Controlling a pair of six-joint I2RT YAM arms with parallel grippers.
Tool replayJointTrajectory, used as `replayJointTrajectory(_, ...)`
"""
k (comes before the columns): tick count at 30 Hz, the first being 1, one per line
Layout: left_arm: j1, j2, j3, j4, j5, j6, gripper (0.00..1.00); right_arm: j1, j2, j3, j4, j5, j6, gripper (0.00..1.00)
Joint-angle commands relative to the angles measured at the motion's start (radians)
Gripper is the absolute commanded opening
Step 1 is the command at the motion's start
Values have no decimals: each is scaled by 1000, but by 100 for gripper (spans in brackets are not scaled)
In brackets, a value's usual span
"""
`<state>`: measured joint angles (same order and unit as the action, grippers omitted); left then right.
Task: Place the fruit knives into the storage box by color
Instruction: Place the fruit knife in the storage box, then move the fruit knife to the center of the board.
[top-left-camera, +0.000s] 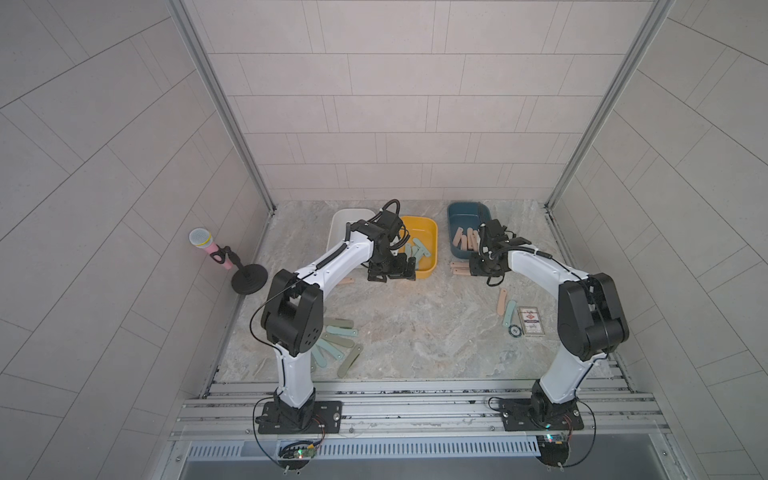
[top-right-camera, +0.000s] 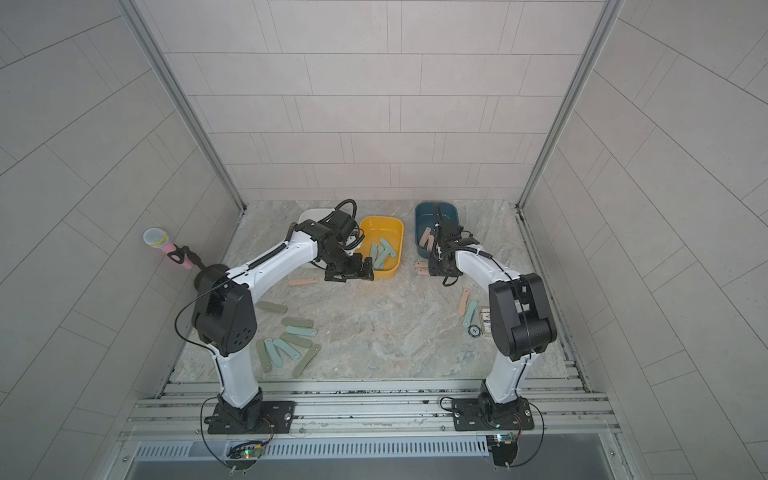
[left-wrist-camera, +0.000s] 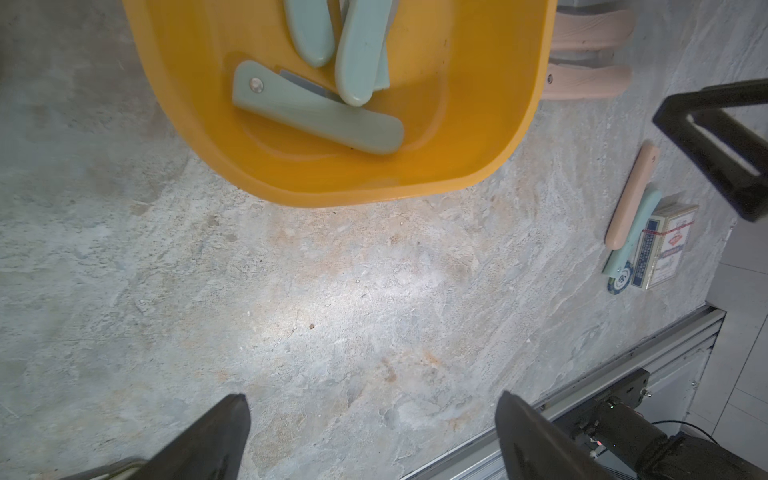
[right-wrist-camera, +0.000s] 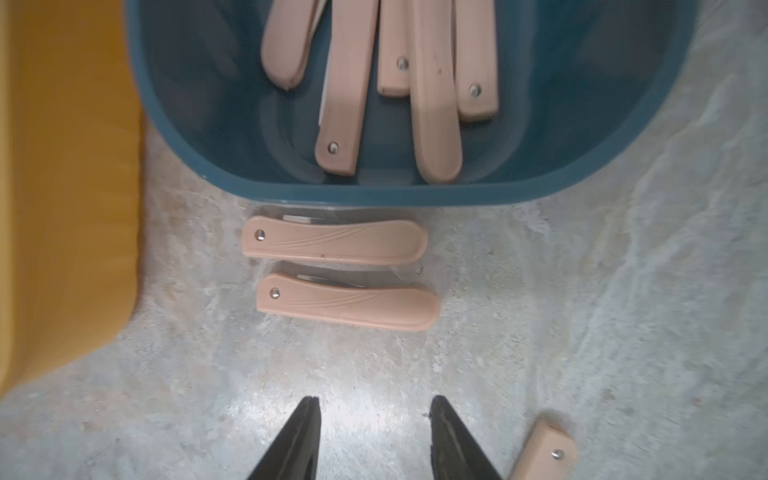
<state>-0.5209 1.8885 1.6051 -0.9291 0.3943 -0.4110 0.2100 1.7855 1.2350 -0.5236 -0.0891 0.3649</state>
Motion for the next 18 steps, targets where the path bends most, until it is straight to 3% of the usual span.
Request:
replayJointTrajectory(1, 1, -42, -31, 14, 14, 5, 100, -1, 42, 9, 32, -2, -60, 51)
replayJointTrajectory(15, -1, -61, -81, 44, 48, 0, 100, -16, 135, 106, 23, -9, -132, 78)
replayJointTrajectory(18, -2, -69, -85, 42, 43, 3, 100, -25, 166, 134, 25, -30, -132, 78)
